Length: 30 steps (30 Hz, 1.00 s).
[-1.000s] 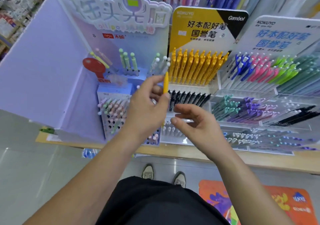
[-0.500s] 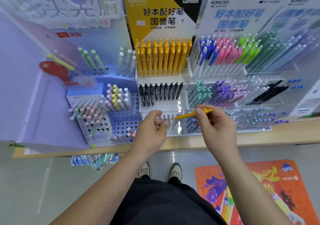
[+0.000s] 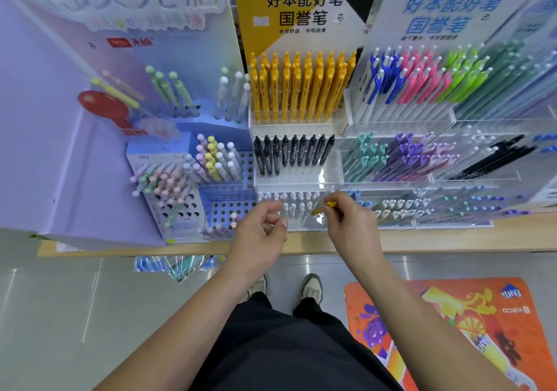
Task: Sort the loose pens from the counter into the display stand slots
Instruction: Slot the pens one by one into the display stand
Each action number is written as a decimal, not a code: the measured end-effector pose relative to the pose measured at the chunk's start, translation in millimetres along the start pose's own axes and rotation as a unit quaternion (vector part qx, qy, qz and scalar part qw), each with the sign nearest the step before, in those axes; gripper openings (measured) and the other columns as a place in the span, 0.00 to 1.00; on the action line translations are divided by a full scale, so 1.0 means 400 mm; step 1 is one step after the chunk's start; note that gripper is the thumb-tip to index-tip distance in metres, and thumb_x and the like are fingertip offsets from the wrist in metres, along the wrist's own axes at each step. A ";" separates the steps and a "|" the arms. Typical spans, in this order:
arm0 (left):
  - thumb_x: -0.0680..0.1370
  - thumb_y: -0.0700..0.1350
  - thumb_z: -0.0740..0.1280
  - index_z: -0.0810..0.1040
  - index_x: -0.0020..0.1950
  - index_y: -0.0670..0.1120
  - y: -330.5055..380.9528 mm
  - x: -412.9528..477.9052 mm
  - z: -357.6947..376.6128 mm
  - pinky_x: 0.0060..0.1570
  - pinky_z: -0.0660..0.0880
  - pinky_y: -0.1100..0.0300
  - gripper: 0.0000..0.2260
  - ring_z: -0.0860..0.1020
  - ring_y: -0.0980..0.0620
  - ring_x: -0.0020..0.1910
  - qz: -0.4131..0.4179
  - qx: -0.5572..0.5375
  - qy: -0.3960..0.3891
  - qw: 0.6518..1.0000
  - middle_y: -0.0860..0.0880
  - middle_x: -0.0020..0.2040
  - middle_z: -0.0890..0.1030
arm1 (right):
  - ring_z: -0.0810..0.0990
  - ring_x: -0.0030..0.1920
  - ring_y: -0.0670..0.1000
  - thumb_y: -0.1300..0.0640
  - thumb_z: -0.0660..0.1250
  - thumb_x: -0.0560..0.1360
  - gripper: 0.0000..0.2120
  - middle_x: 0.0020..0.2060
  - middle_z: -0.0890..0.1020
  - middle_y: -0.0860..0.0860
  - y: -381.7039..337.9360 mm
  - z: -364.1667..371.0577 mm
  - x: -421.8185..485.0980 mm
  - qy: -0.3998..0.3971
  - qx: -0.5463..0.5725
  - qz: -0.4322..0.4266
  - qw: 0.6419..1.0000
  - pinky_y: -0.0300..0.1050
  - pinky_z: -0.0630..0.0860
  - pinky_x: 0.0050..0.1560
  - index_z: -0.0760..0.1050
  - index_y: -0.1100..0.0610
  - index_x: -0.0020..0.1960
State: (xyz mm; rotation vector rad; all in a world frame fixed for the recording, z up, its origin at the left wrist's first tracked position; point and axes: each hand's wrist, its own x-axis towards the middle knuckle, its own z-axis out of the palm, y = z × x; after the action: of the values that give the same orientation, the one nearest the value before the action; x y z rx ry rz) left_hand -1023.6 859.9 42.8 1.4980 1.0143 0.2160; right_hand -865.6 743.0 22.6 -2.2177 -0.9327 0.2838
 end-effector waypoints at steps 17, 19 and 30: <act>0.83 0.42 0.67 0.81 0.65 0.51 0.024 0.018 0.034 0.47 0.79 0.61 0.12 0.78 0.62 0.38 0.066 0.105 0.036 0.992 0.58 0.43 0.80 | 0.85 0.40 0.55 0.67 0.72 0.75 0.11 0.40 0.87 0.54 -0.011 0.036 0.009 -0.045 -0.039 -0.029 0.998 0.42 0.78 0.42 0.83 0.59 0.56; 0.83 0.43 0.68 0.81 0.65 0.51 0.034 0.024 0.034 0.48 0.78 0.60 0.11 0.78 0.64 0.39 0.086 0.126 0.029 0.988 0.59 0.45 0.80 | 0.86 0.42 0.57 0.68 0.70 0.75 0.13 0.41 0.87 0.56 -0.011 0.033 0.011 -0.058 -0.049 -0.037 0.996 0.48 0.81 0.43 0.82 0.60 0.58; 0.82 0.42 0.69 0.83 0.63 0.43 0.133 0.154 0.097 0.54 0.77 0.49 0.11 0.78 0.44 0.55 0.300 0.351 0.005 0.887 0.47 0.54 0.81 | 0.84 0.41 0.46 0.57 0.72 0.78 0.04 0.41 0.84 0.42 -0.030 -0.122 -0.029 0.031 0.050 0.076 0.995 0.48 0.81 0.45 0.81 0.52 0.53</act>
State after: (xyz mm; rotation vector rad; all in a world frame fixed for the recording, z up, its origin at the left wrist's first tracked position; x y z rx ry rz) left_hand -937.2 881.8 54.7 2.4682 0.6185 0.3085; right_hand -858.8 715.3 65.4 -2.1957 -0.7019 0.3218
